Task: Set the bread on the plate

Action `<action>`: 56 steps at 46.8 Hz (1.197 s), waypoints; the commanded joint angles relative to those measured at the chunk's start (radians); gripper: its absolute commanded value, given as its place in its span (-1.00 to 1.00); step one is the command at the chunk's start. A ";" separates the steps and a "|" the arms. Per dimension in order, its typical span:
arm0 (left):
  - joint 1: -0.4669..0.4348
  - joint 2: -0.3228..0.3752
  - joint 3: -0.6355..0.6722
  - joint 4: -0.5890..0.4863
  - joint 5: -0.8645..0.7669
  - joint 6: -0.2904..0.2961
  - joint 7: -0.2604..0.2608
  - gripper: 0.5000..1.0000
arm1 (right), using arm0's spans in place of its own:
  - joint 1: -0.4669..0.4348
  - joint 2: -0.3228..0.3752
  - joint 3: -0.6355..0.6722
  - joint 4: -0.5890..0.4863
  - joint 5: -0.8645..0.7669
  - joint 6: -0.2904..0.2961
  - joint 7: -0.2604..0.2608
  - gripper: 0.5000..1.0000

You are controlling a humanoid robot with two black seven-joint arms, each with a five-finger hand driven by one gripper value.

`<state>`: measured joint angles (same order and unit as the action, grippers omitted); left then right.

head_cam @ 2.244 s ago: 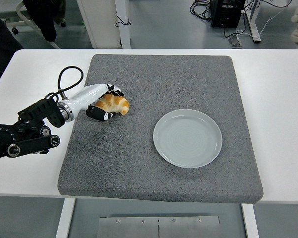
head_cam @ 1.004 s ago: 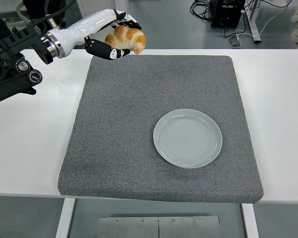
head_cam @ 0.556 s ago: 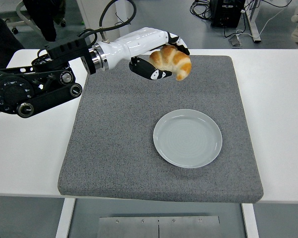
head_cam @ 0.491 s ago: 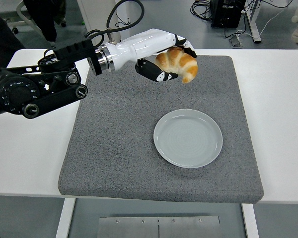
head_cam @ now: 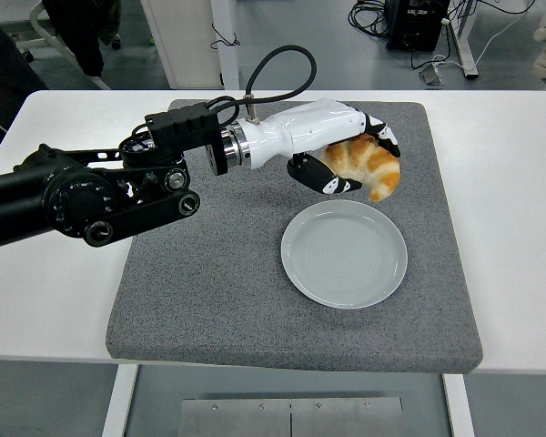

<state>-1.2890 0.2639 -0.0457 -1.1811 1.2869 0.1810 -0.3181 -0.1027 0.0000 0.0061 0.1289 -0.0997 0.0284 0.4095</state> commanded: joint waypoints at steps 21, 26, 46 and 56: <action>0.045 -0.021 0.084 0.011 0.023 0.009 -0.004 -0.35 | 0.000 0.000 0.000 0.000 0.000 0.001 0.000 1.00; 0.054 -0.023 0.096 0.014 0.032 0.011 -0.004 -0.34 | 0.000 0.000 0.000 0.000 0.000 -0.001 0.000 1.00; 0.073 -0.031 0.172 0.017 0.034 0.045 -0.004 -0.31 | 0.000 0.000 0.000 0.000 0.000 0.001 0.000 1.00; 0.091 -0.046 0.173 0.049 0.034 0.045 -0.004 -0.31 | 0.000 0.000 0.000 0.000 0.000 -0.001 0.000 1.00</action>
<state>-1.2046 0.2289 0.1272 -1.1435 1.3207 0.2256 -0.3220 -0.1029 0.0000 0.0061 0.1289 -0.0997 0.0287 0.4096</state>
